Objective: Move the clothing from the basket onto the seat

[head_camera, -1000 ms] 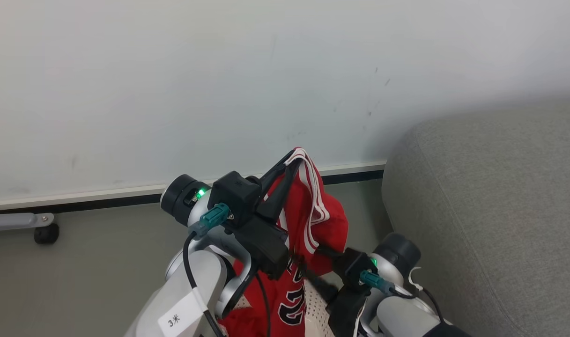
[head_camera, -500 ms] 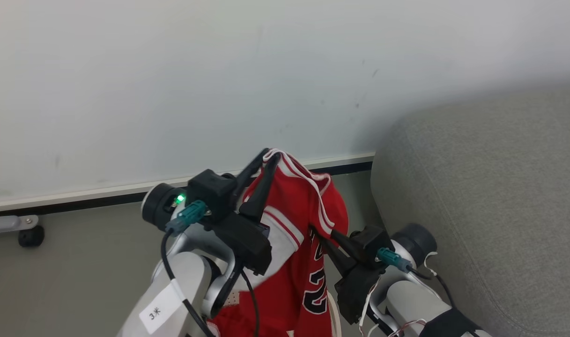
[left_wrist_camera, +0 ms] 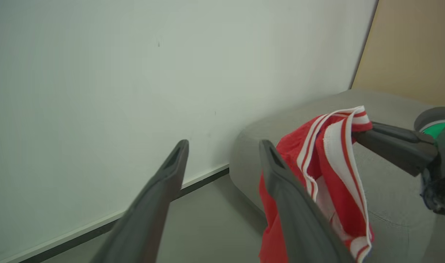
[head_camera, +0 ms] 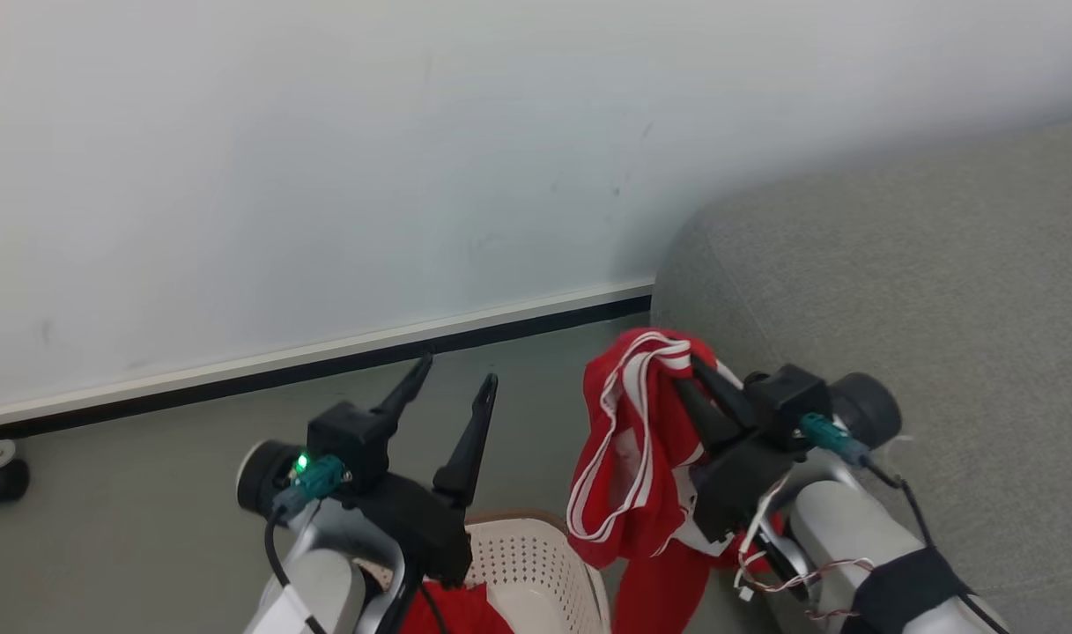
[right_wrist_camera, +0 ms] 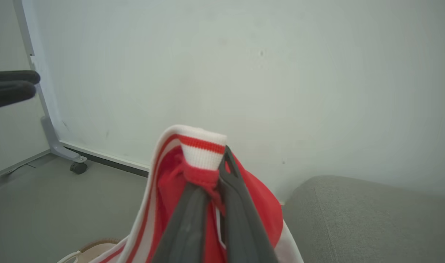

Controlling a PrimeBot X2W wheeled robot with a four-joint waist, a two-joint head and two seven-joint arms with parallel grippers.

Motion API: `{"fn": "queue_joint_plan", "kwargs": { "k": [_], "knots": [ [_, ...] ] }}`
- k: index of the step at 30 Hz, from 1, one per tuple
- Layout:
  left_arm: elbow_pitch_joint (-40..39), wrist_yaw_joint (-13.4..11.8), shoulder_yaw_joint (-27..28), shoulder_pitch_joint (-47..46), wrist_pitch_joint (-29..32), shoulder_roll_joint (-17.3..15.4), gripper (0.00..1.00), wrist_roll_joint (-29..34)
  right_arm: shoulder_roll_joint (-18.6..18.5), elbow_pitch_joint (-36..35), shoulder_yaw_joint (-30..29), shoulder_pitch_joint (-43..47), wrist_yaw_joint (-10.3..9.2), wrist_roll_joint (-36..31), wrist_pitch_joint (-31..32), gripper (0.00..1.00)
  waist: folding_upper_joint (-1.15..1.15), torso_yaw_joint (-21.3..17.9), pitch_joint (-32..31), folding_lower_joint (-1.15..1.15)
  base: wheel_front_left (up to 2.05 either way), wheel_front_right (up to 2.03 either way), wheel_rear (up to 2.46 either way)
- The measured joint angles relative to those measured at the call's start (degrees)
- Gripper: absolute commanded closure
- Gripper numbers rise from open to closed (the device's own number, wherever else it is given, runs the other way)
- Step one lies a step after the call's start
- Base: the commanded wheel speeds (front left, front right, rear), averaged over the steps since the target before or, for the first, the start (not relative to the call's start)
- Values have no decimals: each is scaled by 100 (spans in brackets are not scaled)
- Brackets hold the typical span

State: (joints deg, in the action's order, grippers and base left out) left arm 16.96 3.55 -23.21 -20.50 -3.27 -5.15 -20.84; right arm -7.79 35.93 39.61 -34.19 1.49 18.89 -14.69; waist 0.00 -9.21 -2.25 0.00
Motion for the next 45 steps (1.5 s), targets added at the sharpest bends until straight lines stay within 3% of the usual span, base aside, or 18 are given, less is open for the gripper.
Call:
{"fn": "queue_joint_plan", "kwargs": {
  "k": [18, 35, 45],
  "knots": [
    [92, 56, -368, 1035, -502, 81, 0, -81, -1200, -1775, -790, 825, -439, -41, 0, 100, 0, -736, -13, -1, 0, 0, 0],
    [144, 105, -679, 1228, -795, 133, 0, -54, -1664, -2797, -1137, 1216, -604, -121, -1, 100, 0, -1643, 162, -1, 0, 0, 0],
    [185, 108, -746, 1206, -844, 135, 0, 21, -1785, -2989, -1300, 1393, -659, -120, -1, 100, 0, -1842, 399, -1, 0, 0, 0]
  ]
}}
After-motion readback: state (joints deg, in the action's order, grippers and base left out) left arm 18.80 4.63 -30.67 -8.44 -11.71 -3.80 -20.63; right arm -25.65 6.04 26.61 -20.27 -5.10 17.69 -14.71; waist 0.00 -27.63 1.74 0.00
